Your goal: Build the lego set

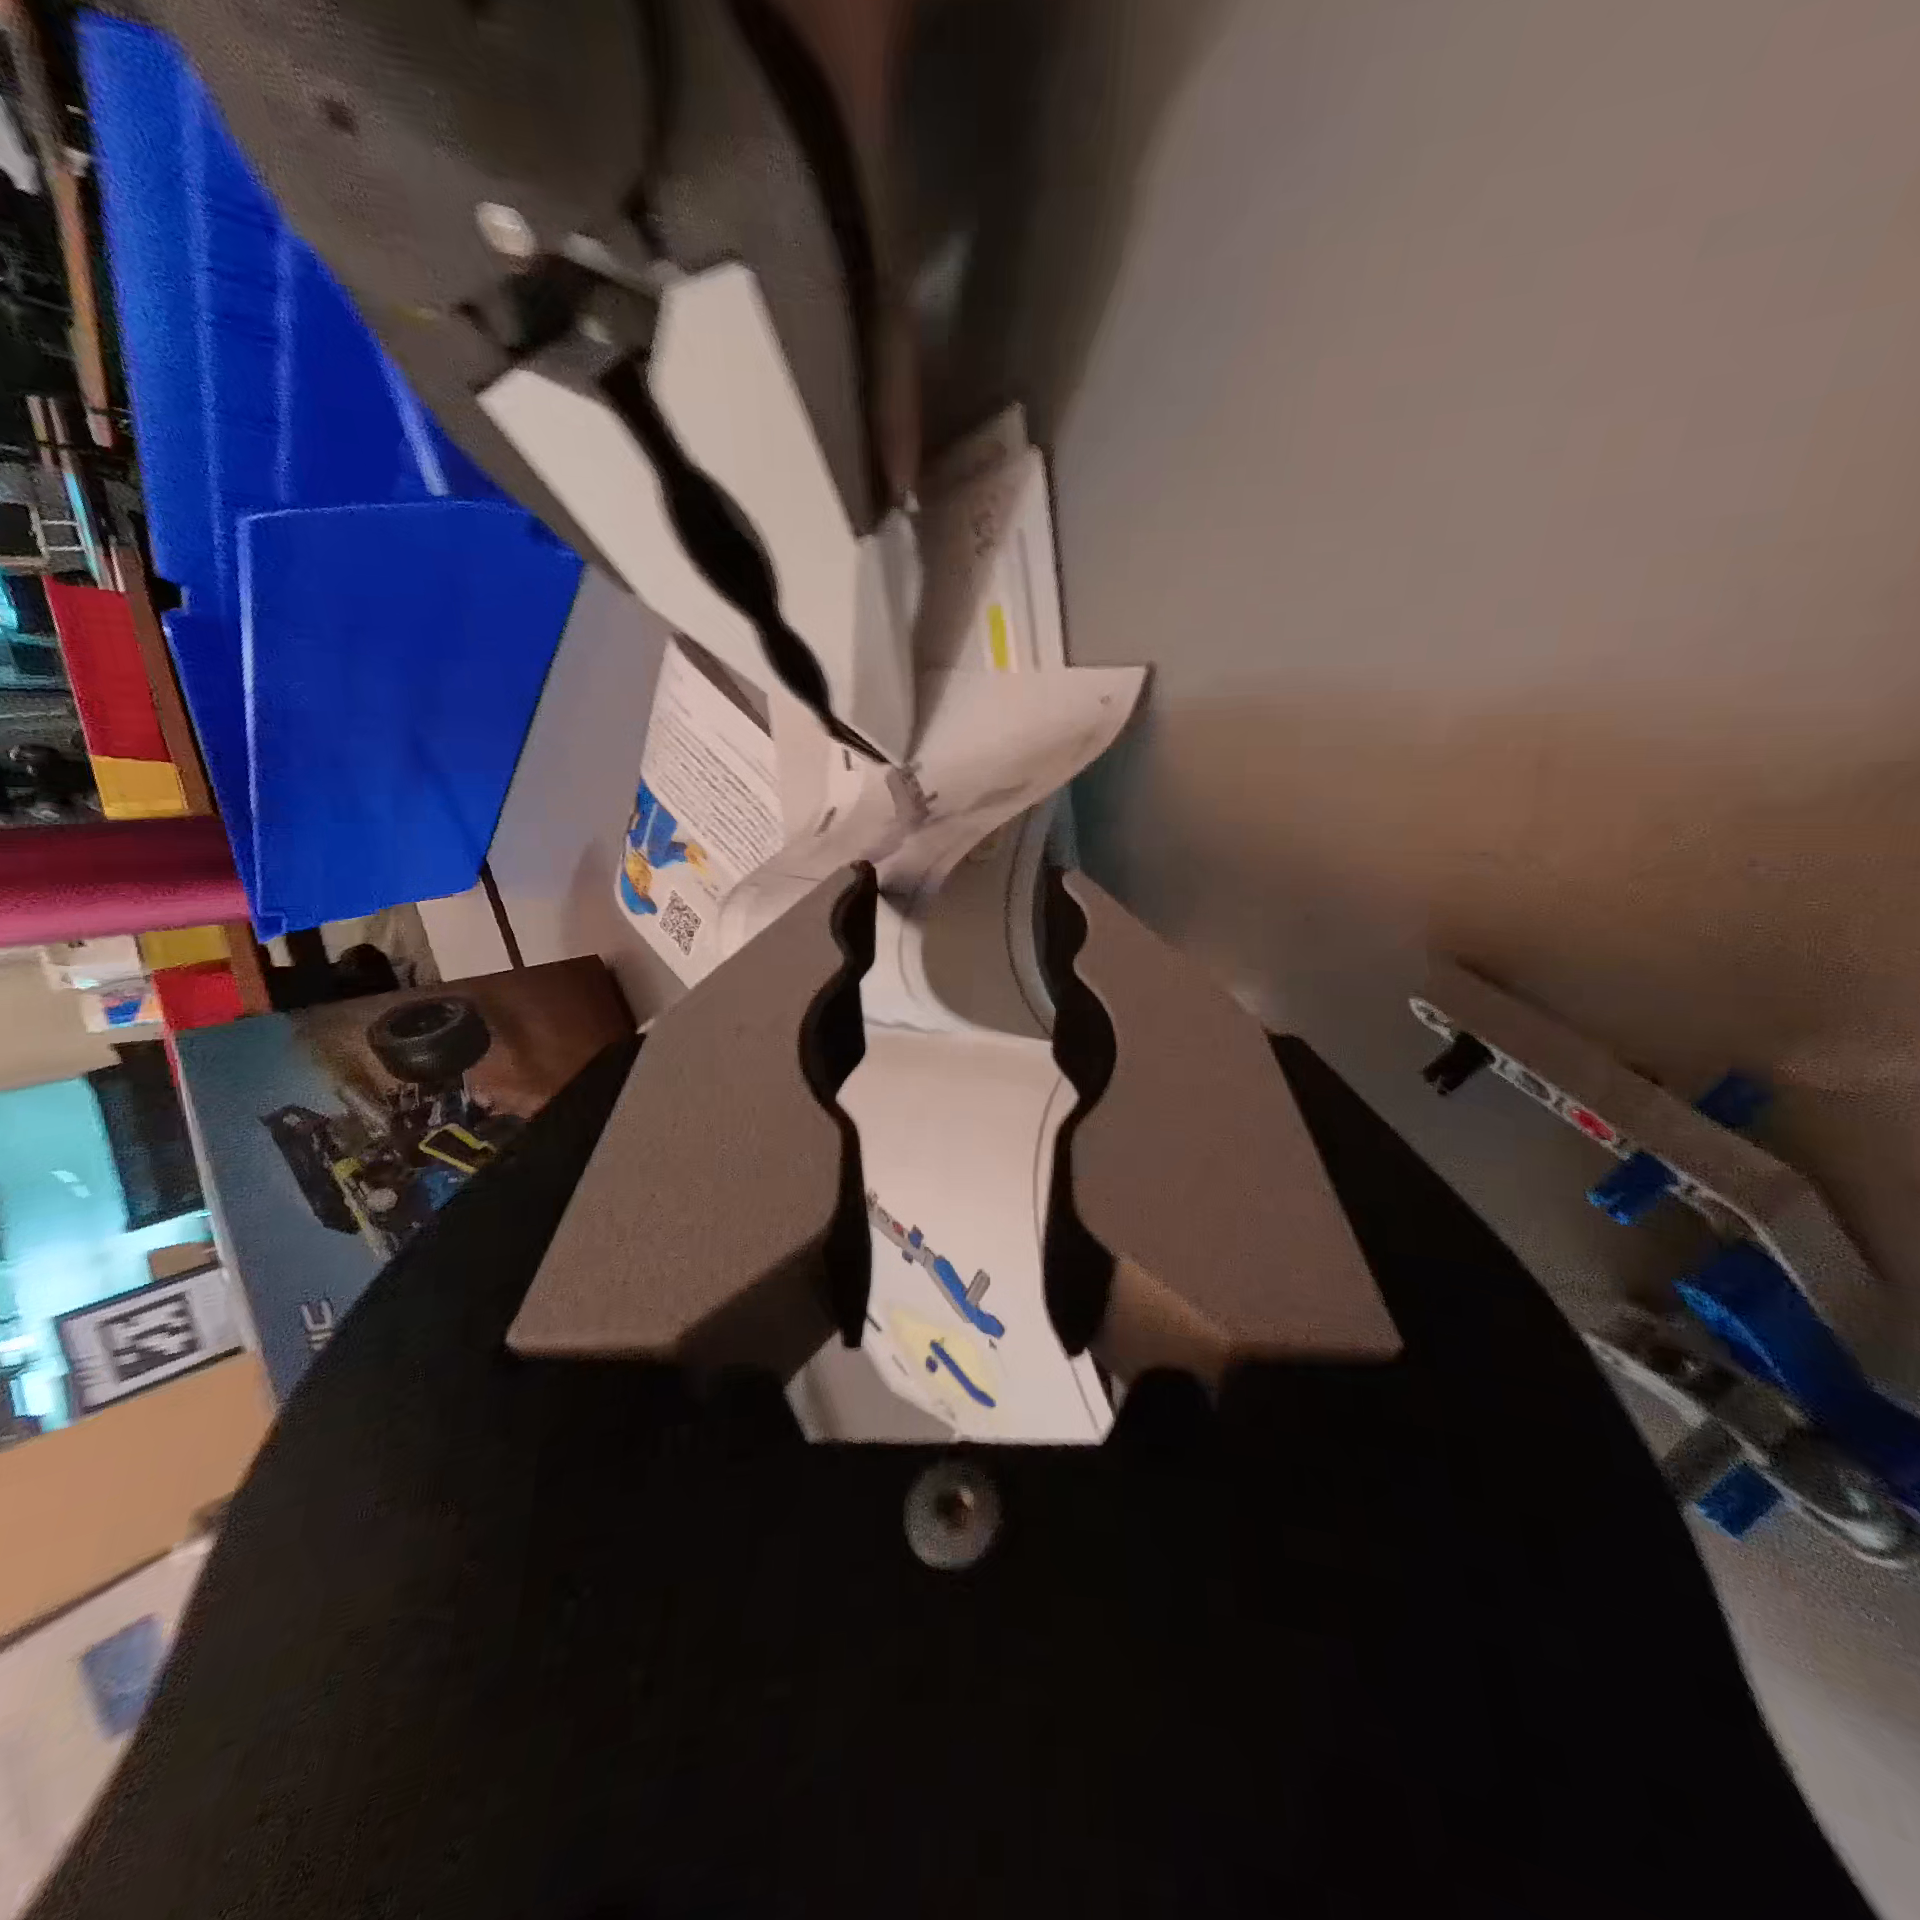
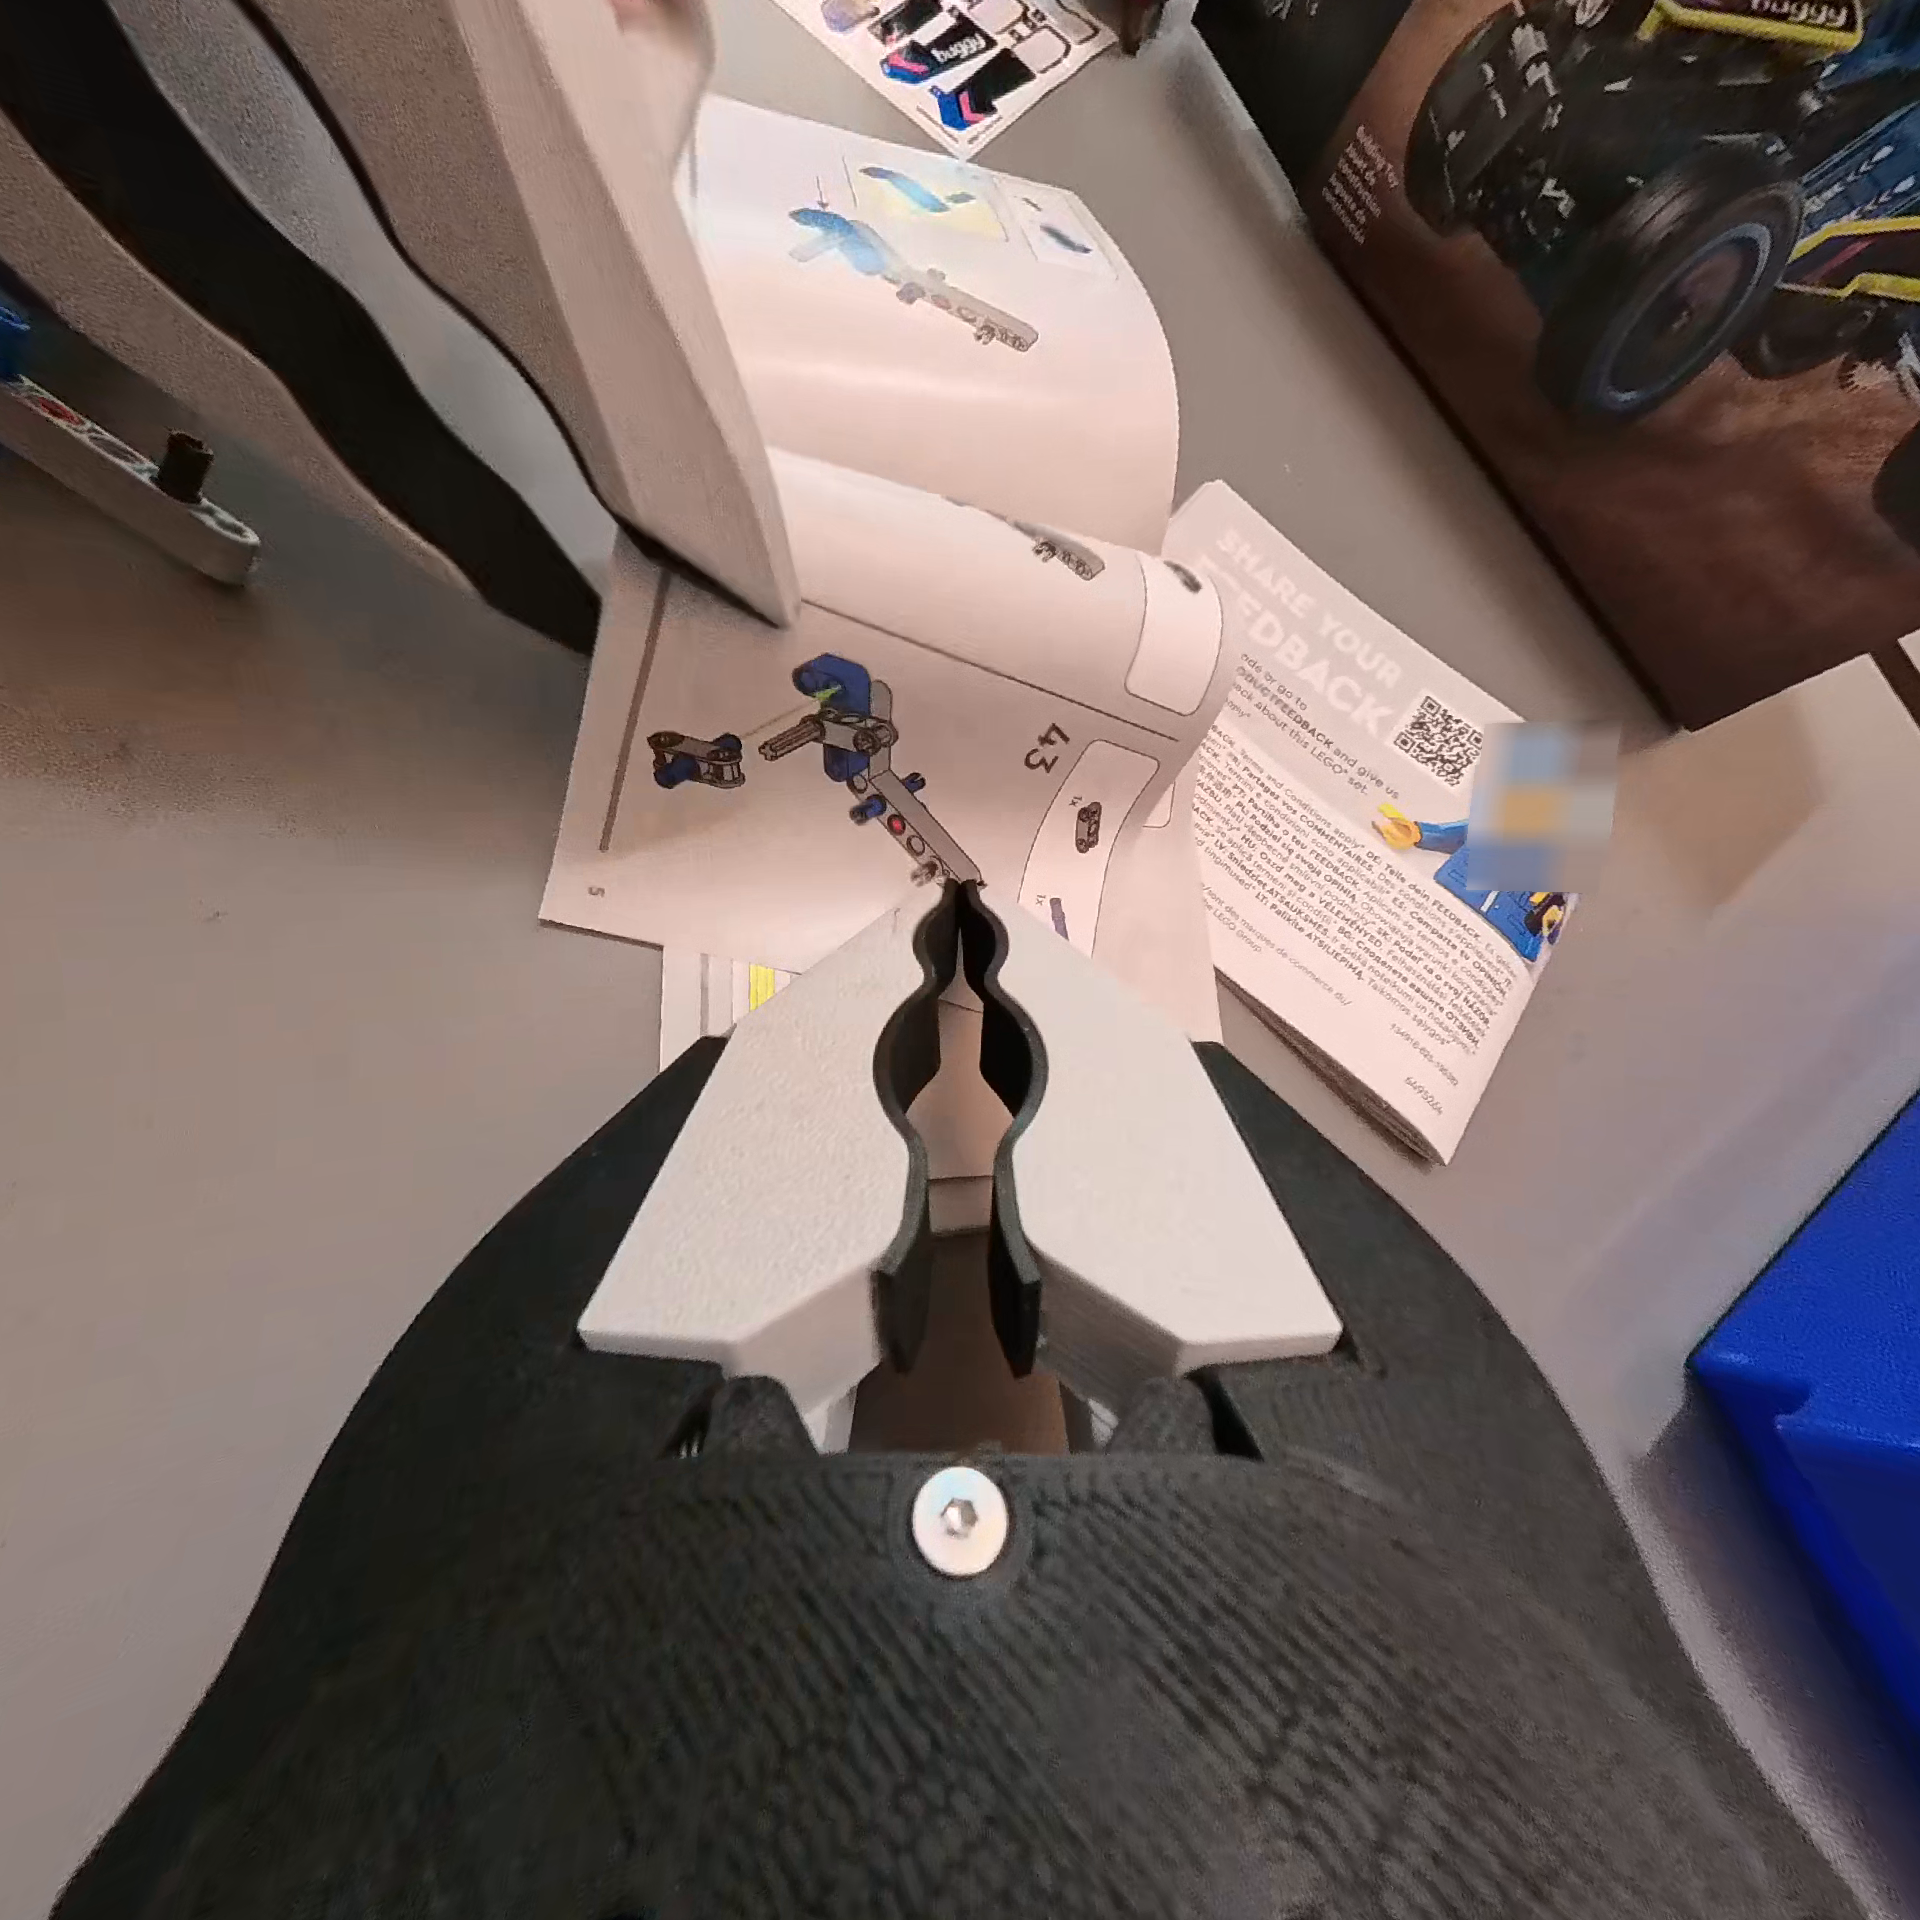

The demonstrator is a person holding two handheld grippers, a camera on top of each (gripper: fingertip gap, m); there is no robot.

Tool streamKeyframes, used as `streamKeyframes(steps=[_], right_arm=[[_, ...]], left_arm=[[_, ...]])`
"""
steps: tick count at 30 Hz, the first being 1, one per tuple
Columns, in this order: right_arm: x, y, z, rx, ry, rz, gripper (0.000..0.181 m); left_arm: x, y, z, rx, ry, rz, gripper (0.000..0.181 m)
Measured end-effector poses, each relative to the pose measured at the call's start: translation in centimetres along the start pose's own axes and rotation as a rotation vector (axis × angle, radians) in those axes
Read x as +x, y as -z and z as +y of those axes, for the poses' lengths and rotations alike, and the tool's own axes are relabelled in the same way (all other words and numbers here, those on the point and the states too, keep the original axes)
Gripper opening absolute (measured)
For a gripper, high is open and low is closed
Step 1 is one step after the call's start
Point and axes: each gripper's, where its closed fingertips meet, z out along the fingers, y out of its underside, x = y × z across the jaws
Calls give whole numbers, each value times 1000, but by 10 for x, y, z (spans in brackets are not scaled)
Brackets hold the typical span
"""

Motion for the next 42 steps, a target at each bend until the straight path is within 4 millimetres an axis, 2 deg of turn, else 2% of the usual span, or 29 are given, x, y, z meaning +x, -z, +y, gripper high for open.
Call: streamKeyframes(steps=[1,3,4,6,7,10,13,15,17,22,26,29,32,33,36,39,42], right_arm=[[0,0,0,3,-3,-1,0],[0,0,0,4,-4,0,0],[1,0,0,1,8,12,0],[18,9,2,-9,41,124,2],[28,19,-2,24,13,188,7],[42,51,-16,153,-125,274,0],[40,52,-3,58,-59,332,0],[30,43,5,13,-37,297,0],[17,32,9,16,-41,228,0],[7,20,20,-45,9,184,0],[6,19,20,-50,37,187,0],[6,19,20,-37,48,200,0],[6,20,20,-62,99,212,0],[6,20,21,-76,111,215,0],[6,25,25,-123,142,220,0],[14,33,28,-148,146,250,0],[27,45,5,-45,76,317,0]], left_arm=[[3,-3,4,-38,-28,5,27],[5,-6,7,-77,-55,6,24],[2,-5,5,-65,-43,-16,12],[-8,-3,5,-57,51,-76,0],[-14,-1,9,-60,120,-118,0],[-22,3,15,26,421,-149,0],[-21,7,11,181,723,-80,0],[-22,9,11,234,808,-52,0],[-23,8,15,228,820,-49,0],[-10,3,14,168,712,6,1],[-20,10,16,160,723,-40,0],[-35,15,33,146,862,-103,0],[-45,19,64,146,1148,-192,0],[-43,21,73,141,1249,-190,1],[-23,27,103,70,1434,-174,26],[-4,39,129,-15,1488,-218,45],[-1,65,148,-105,1424,-338,47]])
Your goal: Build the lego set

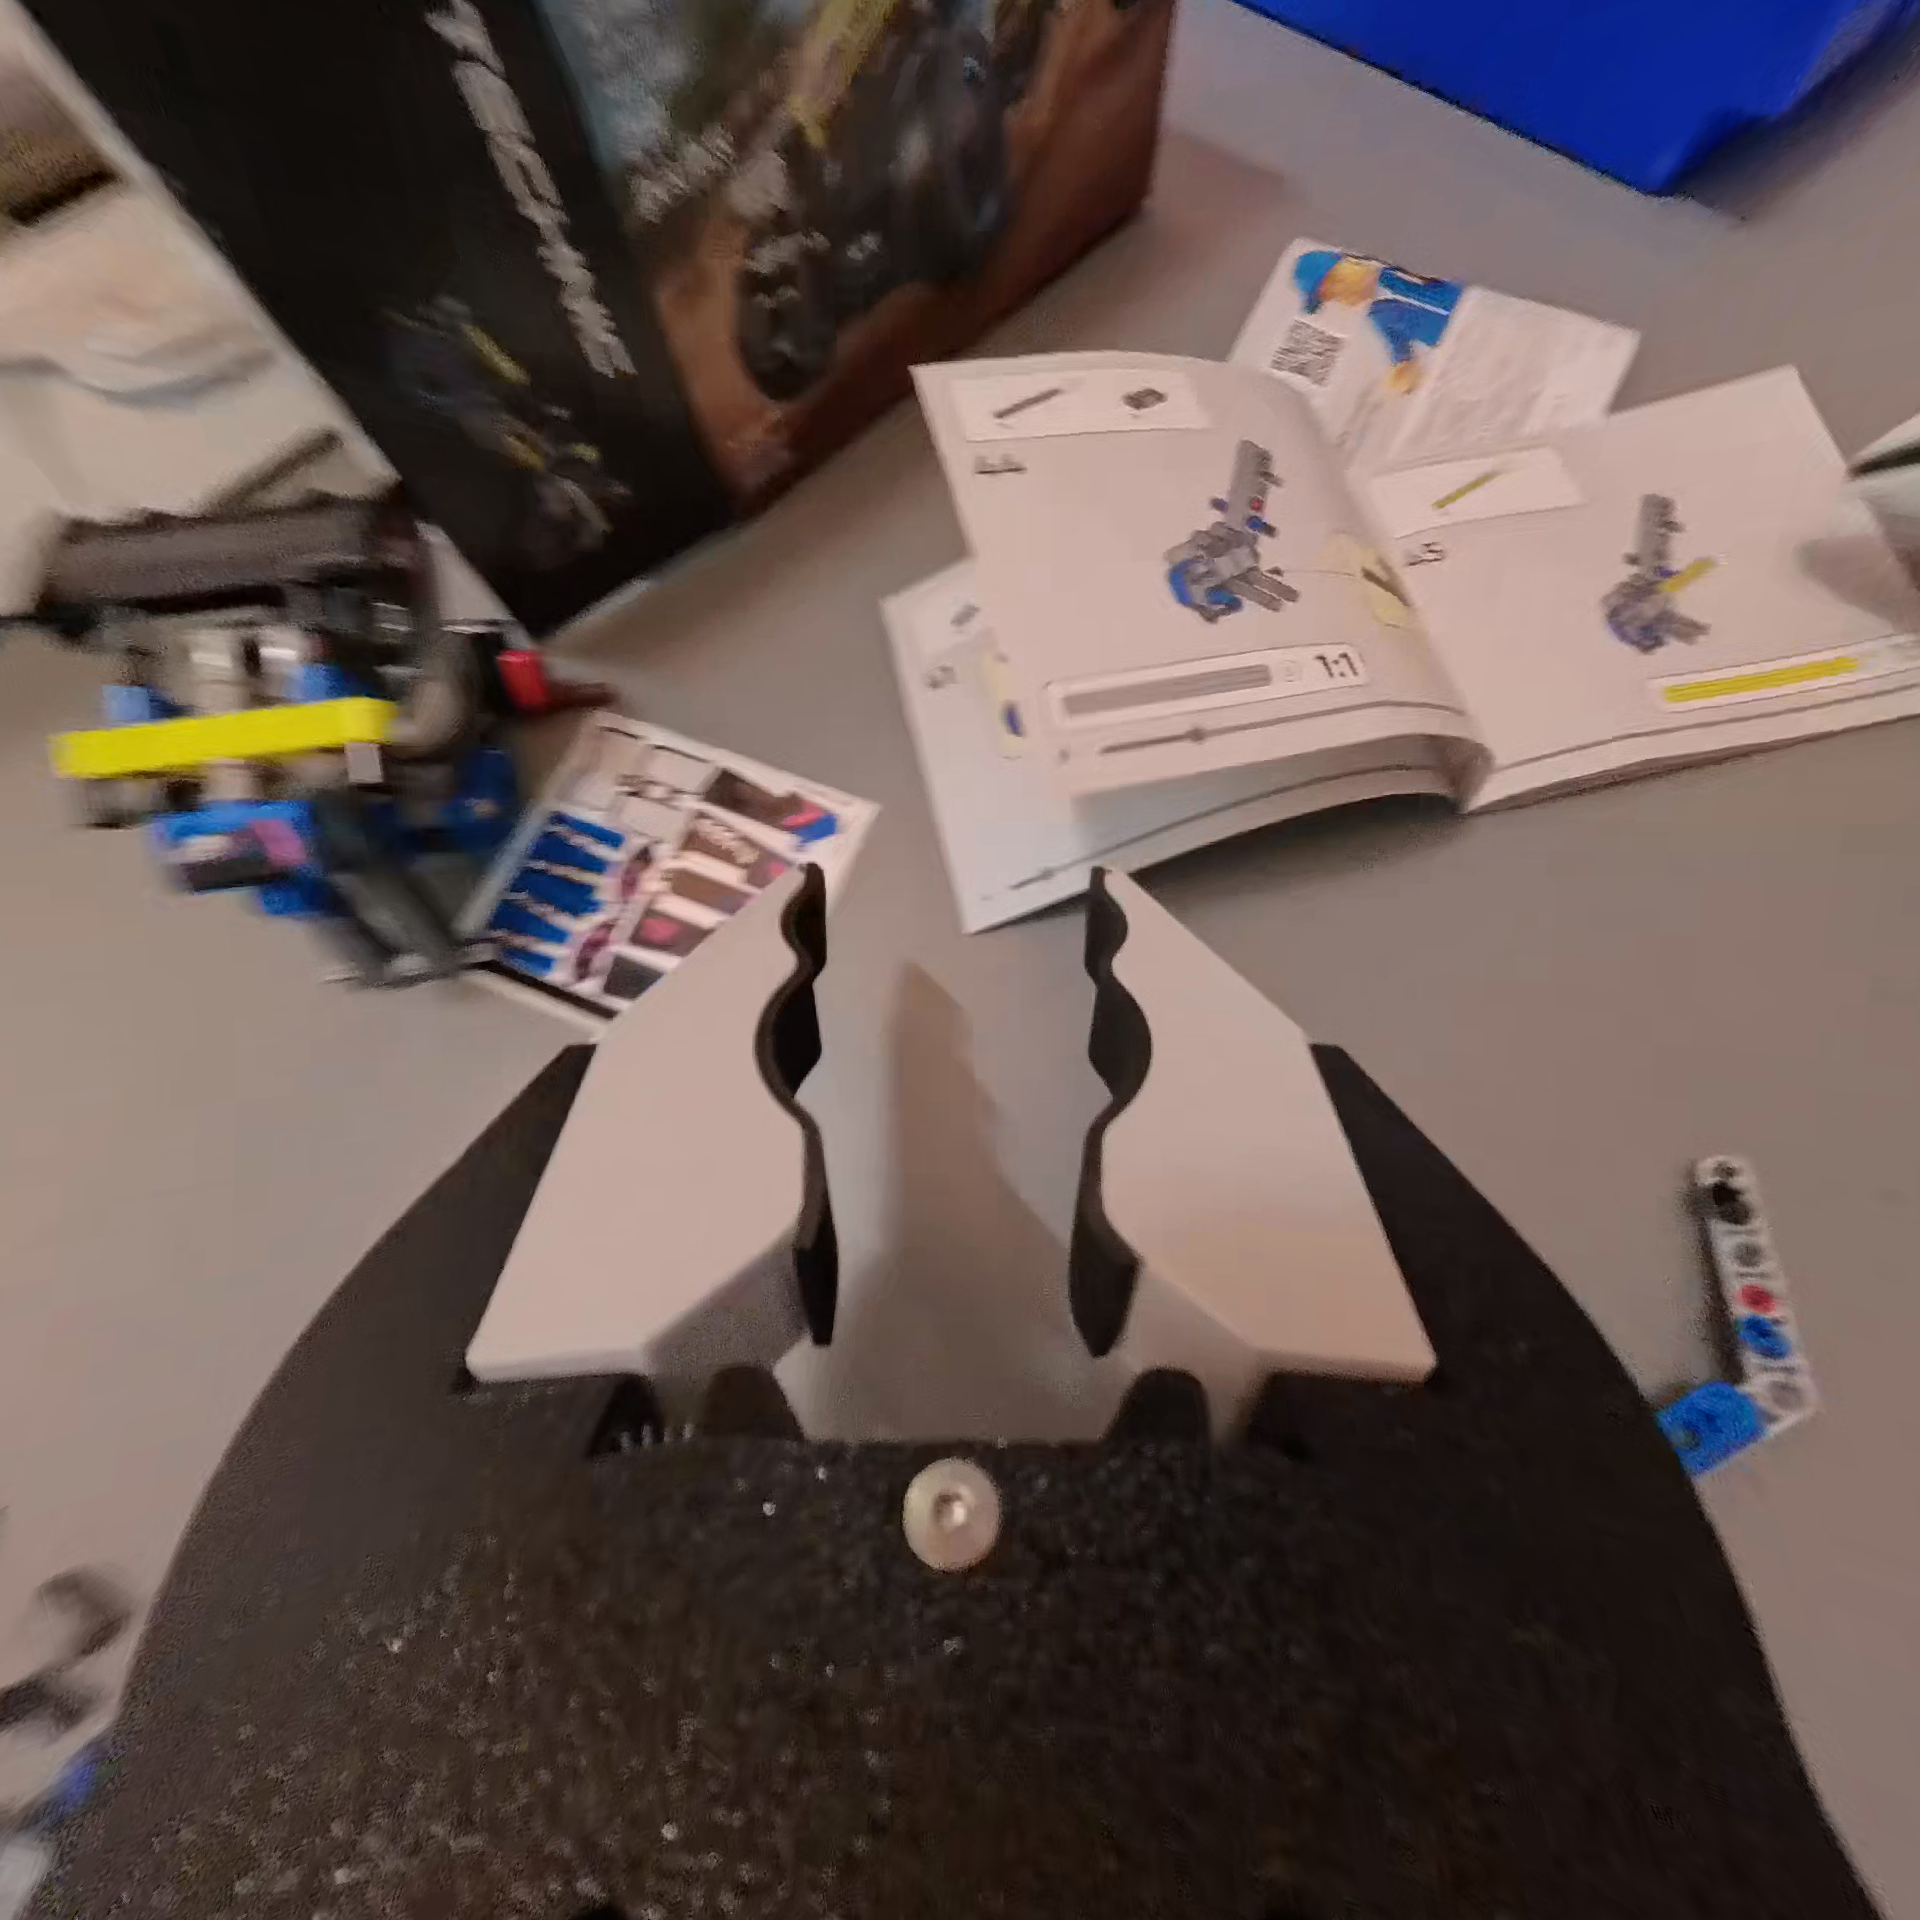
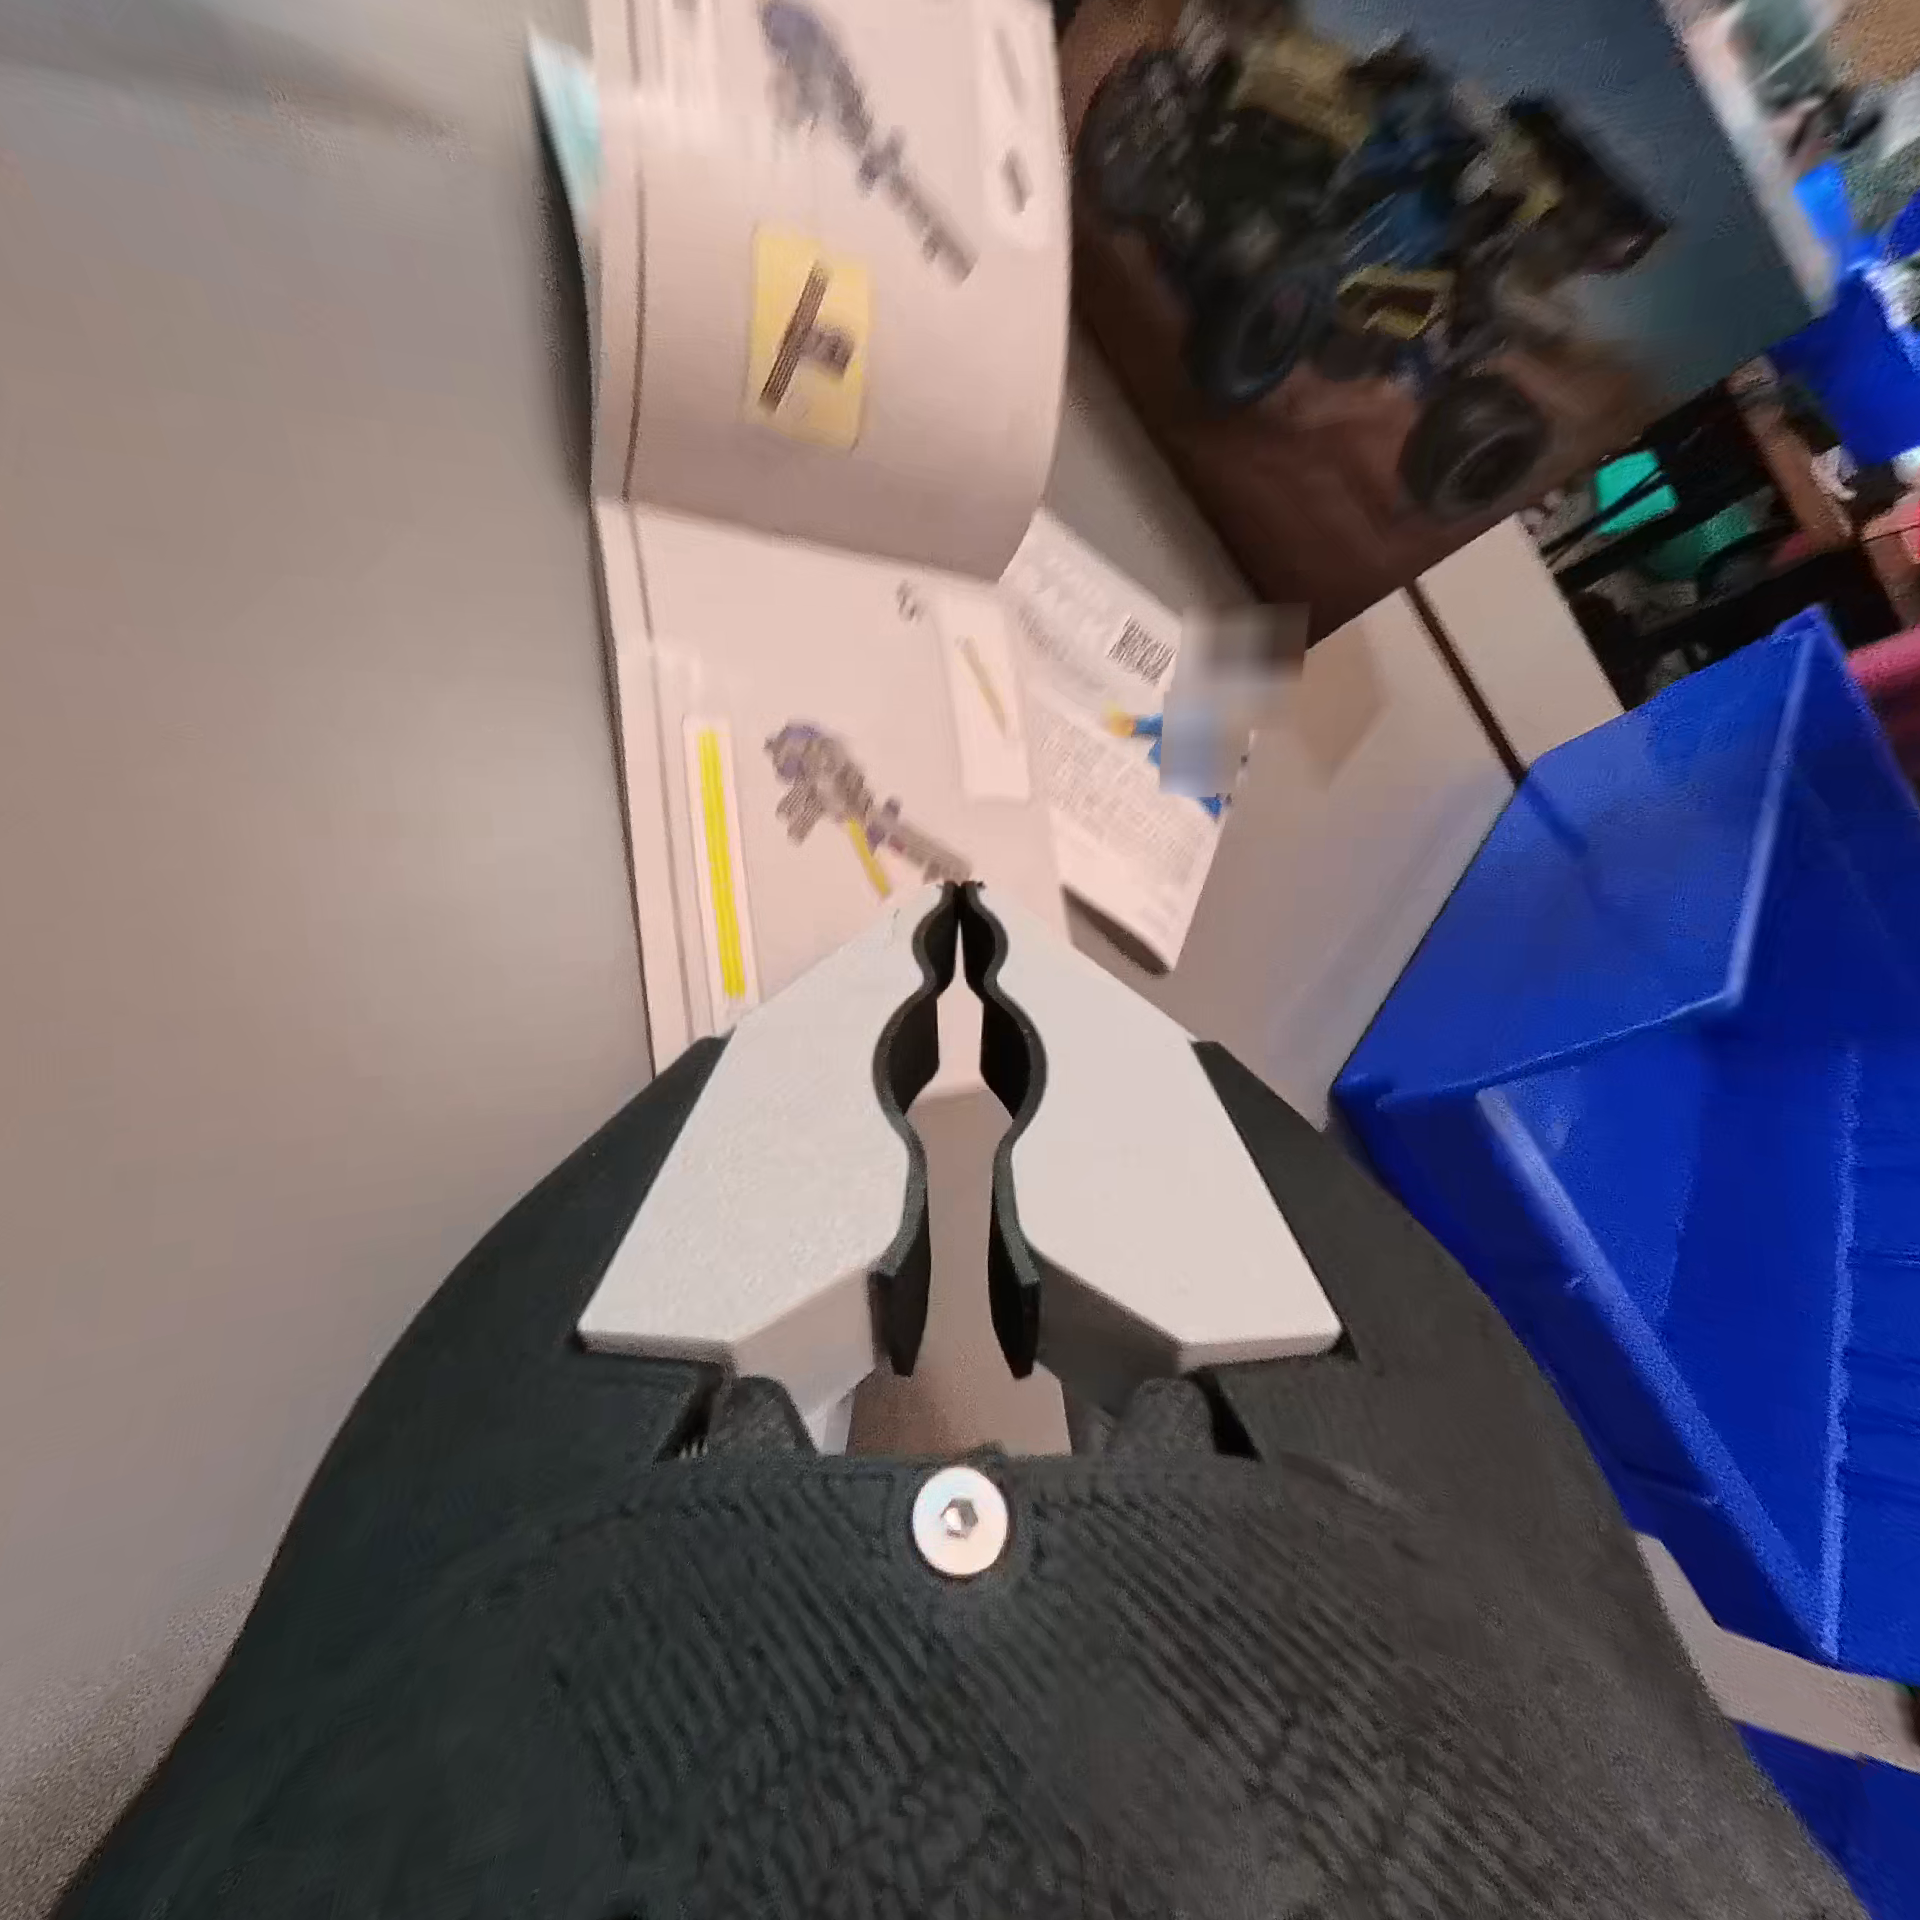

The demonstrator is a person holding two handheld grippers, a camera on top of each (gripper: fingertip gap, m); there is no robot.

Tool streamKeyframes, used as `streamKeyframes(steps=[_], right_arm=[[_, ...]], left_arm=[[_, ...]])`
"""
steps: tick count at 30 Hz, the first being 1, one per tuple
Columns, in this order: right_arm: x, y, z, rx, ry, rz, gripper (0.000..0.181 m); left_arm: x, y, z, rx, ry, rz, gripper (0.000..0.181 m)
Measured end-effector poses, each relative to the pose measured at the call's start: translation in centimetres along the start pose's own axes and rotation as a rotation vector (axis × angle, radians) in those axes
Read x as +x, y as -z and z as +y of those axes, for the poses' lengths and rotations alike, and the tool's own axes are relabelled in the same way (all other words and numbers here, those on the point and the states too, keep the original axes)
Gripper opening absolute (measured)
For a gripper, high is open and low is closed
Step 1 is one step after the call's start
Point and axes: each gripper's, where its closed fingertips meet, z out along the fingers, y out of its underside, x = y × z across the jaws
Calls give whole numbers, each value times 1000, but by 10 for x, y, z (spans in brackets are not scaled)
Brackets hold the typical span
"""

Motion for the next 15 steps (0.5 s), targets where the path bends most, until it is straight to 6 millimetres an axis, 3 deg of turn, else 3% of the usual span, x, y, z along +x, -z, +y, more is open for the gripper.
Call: streamKeyframes(steps=[2,4,7,9,12,15], right_arm=[[1,-3,-22,64,-27,3,0],[-13,-17,-42,96,-5,-42,3],[-39,-47,-48,39,107,-110,0],[-56,-57,-41,-14,175,-172,0],[-65,-44,-37,-10,212,-216,0],[-67,-22,-19,-53,187,-259,0]], left_arm=[[-4,13,-18,85,-73,-44,40],[1,16,-37,139,-173,-73,34],[39,1,-58,208,-360,30,27],[68,-17,-52,165,-474,140,21],[65,-42,-23,-25,-566,95,13],[70,-46,8,-133,-568,141,0]])
